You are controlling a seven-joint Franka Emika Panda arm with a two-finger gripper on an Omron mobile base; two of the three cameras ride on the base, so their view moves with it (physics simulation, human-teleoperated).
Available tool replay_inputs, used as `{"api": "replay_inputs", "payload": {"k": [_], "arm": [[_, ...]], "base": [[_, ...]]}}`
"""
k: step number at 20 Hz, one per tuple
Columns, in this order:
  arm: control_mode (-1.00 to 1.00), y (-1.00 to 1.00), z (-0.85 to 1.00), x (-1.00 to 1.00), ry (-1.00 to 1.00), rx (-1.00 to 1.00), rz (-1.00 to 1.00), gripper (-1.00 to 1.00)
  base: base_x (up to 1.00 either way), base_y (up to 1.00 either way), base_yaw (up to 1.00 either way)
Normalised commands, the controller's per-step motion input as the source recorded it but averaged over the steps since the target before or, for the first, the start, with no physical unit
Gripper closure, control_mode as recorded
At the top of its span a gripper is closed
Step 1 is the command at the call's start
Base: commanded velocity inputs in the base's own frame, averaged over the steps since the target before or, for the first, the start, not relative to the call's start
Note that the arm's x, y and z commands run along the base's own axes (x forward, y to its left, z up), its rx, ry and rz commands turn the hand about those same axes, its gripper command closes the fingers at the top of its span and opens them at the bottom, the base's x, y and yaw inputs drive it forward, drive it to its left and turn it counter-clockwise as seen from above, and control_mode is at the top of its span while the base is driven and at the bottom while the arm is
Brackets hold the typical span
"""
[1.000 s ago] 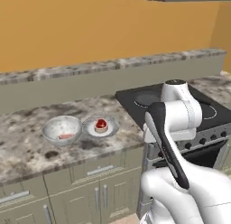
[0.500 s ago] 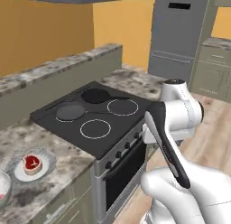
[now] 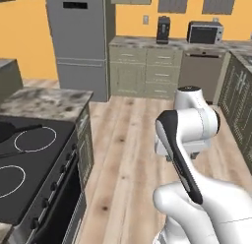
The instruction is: Place one of the steaks on the plate and the other in the bowl. Then place the bowl in the fridge.
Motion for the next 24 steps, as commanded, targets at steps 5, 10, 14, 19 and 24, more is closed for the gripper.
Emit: {"api": "replay_inputs", "payload": {"k": [5, 10, 14, 19, 24], "arm": [[1.00, 0.00, 0.00, 0.00, 0.00, 0.00, 0.00, -1.00], [1.00, 0.00, 0.00, 0.00, 0.00, 0.00, 0.00, -1.00], [1.00, 0.00, 0.00, 0.00, 0.00, 0.00, 0.00, -1.00], [1.00, 0.00, 0.00, 0.00, 0.00, 0.00, 0.00, -1.00], [1.00, 0.00, 0.00, 0.00, 0.00, 0.00, 0.00, -1.00]], "base": [[0.63, -0.61, -0.36], [1.00, -0.45, -0.03], [1.00, -0.40, 0.00], [1.00, -0.15, 0.05], [1.00, -0.32, 0.36]]}}
